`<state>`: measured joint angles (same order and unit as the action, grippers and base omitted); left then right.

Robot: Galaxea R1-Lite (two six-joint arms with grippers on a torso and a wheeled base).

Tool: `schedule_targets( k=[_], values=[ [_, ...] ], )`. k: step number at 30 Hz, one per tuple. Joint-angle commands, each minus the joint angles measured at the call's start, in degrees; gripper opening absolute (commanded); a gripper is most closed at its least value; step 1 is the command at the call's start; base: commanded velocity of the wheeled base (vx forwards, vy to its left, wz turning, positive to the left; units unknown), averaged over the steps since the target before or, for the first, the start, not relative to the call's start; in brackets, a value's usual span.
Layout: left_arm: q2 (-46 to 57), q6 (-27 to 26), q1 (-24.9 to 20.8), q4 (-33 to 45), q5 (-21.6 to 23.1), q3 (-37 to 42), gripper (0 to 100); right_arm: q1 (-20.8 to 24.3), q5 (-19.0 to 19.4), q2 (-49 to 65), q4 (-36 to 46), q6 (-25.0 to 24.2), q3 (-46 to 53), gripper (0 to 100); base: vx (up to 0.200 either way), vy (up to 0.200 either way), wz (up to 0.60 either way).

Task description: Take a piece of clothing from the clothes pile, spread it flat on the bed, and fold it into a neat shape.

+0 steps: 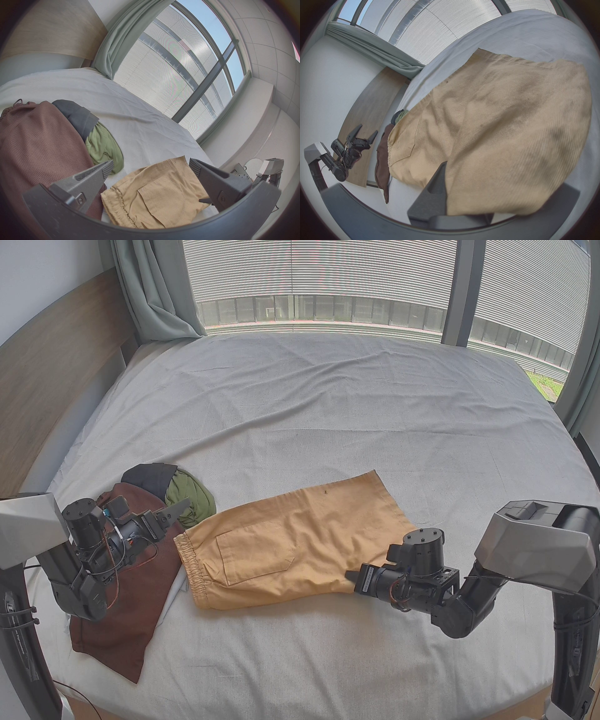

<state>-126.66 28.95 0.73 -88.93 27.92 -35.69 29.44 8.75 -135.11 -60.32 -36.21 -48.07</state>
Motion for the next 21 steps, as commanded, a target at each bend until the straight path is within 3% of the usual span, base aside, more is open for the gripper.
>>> schedule_targets(
  k=[1, 12, 21],
  values=[
    [1.5, 0.1, 0.2, 0.0, 2.8, 1.0, 100, 0.2, -1.0, 4.9, 0.0, 0.2, 7.4, 0, 0.000, 0.000, 0.00],
    [2.2, 0.1, 0.2, 0.0, 4.1, 1.8, 100, 2.6, -2.9, 7.7, -0.9, 0.7, 18.5, 0, 0.000, 0.000, 0.00],
    [2.3, 0.1, -0.3, 0.0, 4.1, 2.6, 100, 4.9, -5.7, 7.3, -1.7, 0.2, 20.3, 0, 0.000, 0.000, 0.00]
  ],
)
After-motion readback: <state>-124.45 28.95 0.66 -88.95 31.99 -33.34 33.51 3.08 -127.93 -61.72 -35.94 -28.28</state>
